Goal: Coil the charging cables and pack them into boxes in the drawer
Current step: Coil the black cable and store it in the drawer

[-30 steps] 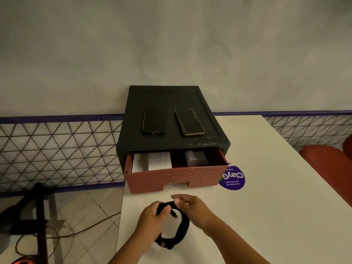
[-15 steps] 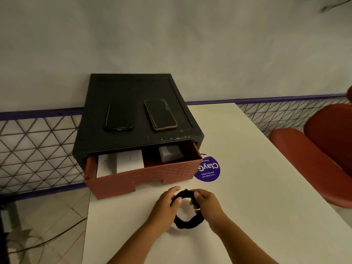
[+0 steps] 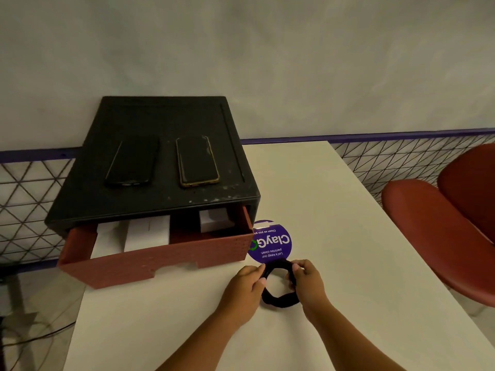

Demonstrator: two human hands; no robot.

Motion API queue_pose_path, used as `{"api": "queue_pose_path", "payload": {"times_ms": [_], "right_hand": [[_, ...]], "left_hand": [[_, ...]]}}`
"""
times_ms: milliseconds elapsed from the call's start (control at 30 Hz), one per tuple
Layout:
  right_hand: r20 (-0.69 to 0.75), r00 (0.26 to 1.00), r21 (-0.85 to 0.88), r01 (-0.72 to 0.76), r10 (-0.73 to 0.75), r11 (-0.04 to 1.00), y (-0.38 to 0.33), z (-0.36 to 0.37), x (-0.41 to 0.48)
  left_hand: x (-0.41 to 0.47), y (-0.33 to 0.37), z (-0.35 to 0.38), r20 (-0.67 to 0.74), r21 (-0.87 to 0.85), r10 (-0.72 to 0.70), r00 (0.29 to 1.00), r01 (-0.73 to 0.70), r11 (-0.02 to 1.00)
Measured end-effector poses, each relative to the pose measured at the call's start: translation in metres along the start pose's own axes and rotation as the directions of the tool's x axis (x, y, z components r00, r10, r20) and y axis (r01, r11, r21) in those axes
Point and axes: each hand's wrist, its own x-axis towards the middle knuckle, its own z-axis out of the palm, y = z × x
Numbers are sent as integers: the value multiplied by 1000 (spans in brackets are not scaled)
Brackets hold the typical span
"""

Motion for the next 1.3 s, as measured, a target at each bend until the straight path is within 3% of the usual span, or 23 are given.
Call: {"api": "queue_pose_path", "payload": {"times_ms": [233,467,933,1033,1167,1233,1300], "right_hand": [[-38,985,-298,151,-170,942,11,-7,26],[-89,971,-412,166,-221,896,20,-11,36],[-31,988,-306,137,-154,942,10,-25,39],[-45,987,-277,133,-152,951,5,-29,36],[-27,978,-283,190,-205,940,-10,-30,32],[-40,965,-265,242,-261,934,-22,-30,28],[-49,947,-217,302,-319,929,-37,-26,20]], "left_hand": [[10,5,21,-88,191,27,996,-9,982],[2,13,35,51,530,63,997,-81,844],[-7,16,23,49,477,87,995,-100,873],[-10,15,16,5,348,45,999,-44,936],[-18,10,-3,-275,-30,-82,958,77,997],[-22,8,-20,-338,-331,-280,898,165,929],[-28,2,-39,-248,-665,-459,853,194,721]]}}
